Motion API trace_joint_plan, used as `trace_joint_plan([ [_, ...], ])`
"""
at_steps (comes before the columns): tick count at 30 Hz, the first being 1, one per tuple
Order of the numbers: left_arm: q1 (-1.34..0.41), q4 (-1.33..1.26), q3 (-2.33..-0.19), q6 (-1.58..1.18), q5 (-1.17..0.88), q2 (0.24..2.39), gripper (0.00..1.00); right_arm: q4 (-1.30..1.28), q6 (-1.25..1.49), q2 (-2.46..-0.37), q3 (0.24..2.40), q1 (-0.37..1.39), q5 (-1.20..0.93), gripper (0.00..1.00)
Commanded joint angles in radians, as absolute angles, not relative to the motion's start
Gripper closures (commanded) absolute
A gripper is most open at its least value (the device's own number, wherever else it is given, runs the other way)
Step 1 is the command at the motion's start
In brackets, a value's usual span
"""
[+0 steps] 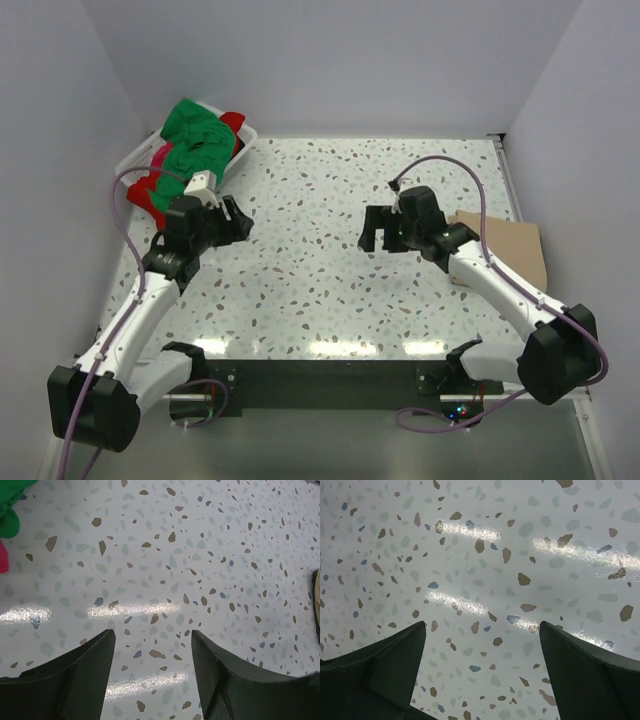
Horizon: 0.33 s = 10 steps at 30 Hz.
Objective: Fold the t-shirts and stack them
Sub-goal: Reset both grippers
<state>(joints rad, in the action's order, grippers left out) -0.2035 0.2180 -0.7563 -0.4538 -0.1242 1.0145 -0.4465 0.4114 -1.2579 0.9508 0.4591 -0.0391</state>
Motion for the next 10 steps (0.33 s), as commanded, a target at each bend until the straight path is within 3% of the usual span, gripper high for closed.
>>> trace_joint_plan([
  [1, -0.199, 0.275, -0.738, -0.491, -0.018, 0.974, 0.33, -0.351, 0.440, -1.267, 0.963, 0.497, -0.075, 0.02],
  [10, -0.199, 0.348, -0.772, -0.488, -0.003, 0.931, 0.31, -0.428, 0.371, -1.253, 0.986, 0.508, -0.092, 0.01],
])
